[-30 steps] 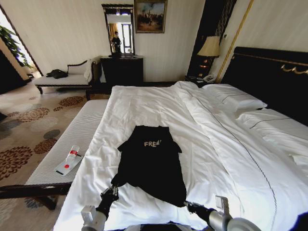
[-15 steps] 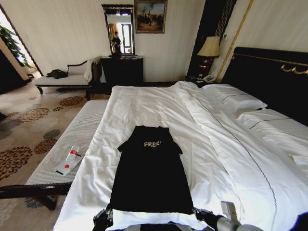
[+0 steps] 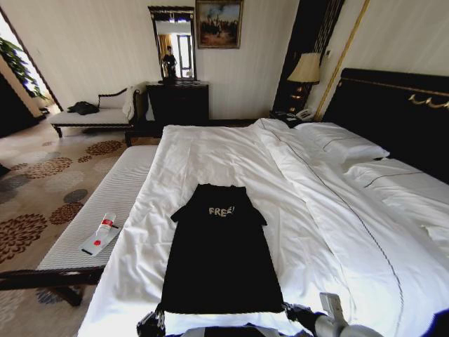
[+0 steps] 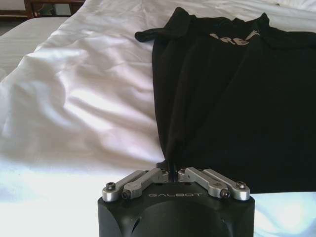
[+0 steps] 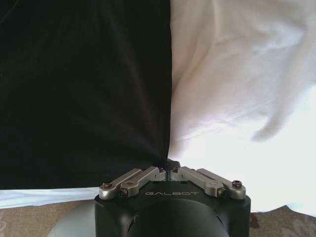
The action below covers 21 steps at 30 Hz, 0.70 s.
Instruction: Fold the clothes on the bed.
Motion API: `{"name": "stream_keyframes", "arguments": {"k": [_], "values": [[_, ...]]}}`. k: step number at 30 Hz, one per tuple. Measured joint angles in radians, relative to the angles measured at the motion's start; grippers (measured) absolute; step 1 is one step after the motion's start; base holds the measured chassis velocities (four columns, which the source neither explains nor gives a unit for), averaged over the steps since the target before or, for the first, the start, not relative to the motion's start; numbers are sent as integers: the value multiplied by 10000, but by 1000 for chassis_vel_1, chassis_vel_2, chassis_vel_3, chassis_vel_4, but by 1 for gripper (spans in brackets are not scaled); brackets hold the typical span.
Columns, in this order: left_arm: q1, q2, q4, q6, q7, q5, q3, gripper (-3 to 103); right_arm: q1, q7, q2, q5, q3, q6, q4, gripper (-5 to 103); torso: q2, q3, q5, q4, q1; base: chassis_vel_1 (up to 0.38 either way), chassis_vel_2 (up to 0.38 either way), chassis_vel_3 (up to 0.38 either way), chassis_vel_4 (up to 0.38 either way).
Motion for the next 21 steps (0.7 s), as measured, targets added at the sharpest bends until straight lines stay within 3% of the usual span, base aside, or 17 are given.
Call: {"name": "stream_keyframes", "arguments": {"k": [1,2,4,5,6,8,14,16,18,20,21], "values": [[1,0,33,44,-35,38,0,8,-1,8,29,-10,-29,0,-2,-2,0,0,0,0,0,0,0,0,0],[-1,-1,82,58,-59,185,4,13,-1,23,69,-24,-53,0,0,3,0,0,0,3,0,0,0,0,0],[-11,-2,114,57,-67,324,4,13,-3,30,86,-32,-56,-2,16,3,0,0,0,2,-1,0,0,0,0],[-21,-3,143,63,-114,515,3,24,-16,54,102,-81,-46,-2,101,14,0,0,0,1,-1,0,0,0,0],[-20,-1,145,80,-134,541,1,29,-31,62,103,-146,-23,-3,154,14,0,0,1,1,-1,0,0,0,0],[-13,4,145,99,-152,552,-1,29,-45,70,103,-210,3,-3,206,19,1,0,0,2,0,0,0,0,0],[25,-3,192,-142,-236,1293,-110,56,-88,180,136,-849,172,3,613,46,0,0,0,1,-1,0,0,0,0],[62,-4,100,-267,-226,1432,-214,67,38,214,125,-1210,208,234,771,57,0,0,0,0,0,0,0,0,0],[55,-17,52,-338,-219,1463,-283,67,145,262,98,-1319,211,465,827,57,0,0,-1,0,0,0,0,0,0],[-46,-64,-68,-531,-115,1441,-436,78,386,306,-23,-1736,213,1137,843,68,0,0,1,4,0,0,0,0,0],[-46,-64,-68,-531,-115,1441,-436,78,386,306,-23,-1736,213,1137,843,68,0,0,1,4,0,0,0,0,0]]}}
